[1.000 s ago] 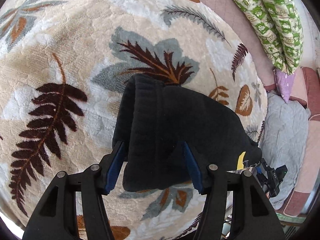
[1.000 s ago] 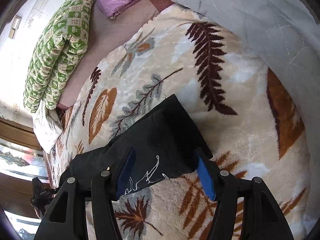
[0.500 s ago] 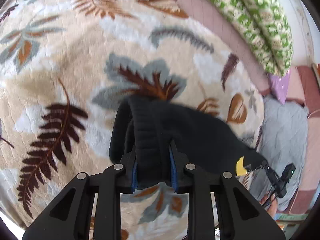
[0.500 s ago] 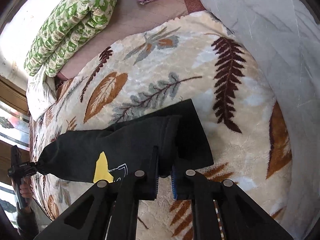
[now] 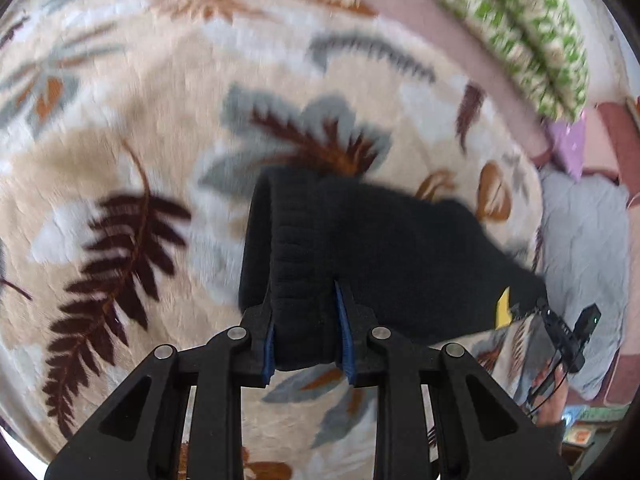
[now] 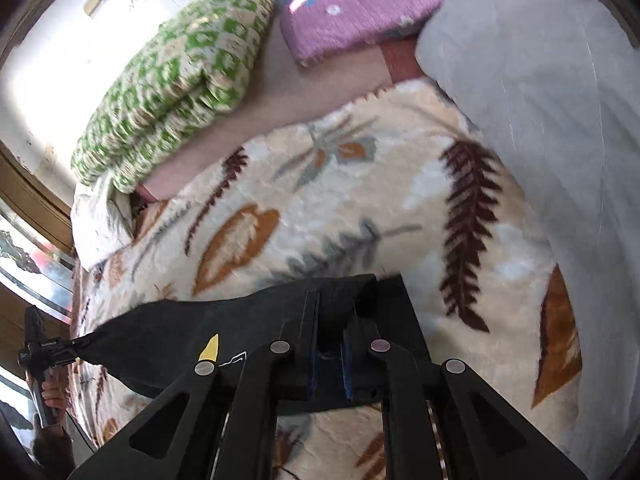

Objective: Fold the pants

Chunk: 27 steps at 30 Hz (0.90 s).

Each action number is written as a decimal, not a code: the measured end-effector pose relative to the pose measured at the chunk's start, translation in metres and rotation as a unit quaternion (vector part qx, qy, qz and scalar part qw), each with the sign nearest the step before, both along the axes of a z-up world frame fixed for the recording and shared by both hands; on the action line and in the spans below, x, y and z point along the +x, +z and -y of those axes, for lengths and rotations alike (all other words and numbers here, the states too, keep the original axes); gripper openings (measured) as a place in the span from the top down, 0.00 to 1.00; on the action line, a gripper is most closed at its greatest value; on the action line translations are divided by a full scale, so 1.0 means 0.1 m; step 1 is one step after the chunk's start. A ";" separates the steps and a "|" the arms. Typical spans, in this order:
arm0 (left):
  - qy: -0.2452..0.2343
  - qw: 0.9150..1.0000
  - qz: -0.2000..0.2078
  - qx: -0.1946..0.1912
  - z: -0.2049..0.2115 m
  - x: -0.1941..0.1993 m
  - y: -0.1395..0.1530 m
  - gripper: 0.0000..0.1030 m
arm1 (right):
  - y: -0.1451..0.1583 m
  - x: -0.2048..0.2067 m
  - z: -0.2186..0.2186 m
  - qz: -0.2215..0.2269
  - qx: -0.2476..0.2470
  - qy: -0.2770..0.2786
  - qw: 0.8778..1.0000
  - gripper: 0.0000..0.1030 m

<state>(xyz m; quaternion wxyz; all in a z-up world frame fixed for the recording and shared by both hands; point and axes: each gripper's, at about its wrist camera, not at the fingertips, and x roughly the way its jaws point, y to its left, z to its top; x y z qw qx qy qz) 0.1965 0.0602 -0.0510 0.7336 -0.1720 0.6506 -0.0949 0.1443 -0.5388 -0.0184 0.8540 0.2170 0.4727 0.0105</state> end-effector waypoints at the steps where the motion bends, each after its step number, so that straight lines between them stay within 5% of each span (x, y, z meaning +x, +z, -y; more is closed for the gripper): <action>1: -0.003 1.000 0.003 0.004 -0.01 -0.03 -0.03 0.78 | -0.16 -0.06 0.02 -0.015 0.002 -0.004 1.000 0.91; 8: -0.032 0.999 0.025 0.015 0.01 -0.10 0.07 0.76 | -0.52 -0.37 0.14 -0.038 0.029 -0.012 0.999 0.83; 15: -0.051 0.998 0.035 0.022 -0.03 -0.11 0.24 0.68 | -0.12 -0.41 0.25 -0.003 0.052 -0.037 0.998 0.70; 25: 0.026 0.998 0.052 0.000 -0.35 0.29 0.53 0.64 | 0.02 0.02 -0.01 -0.010 0.021 -0.020 1.000 0.65; 27: 0.030 0.999 0.040 -0.023 -0.38 0.36 0.48 0.51 | 0.00 0.08 -0.07 -0.015 0.024 -0.015 0.999 0.65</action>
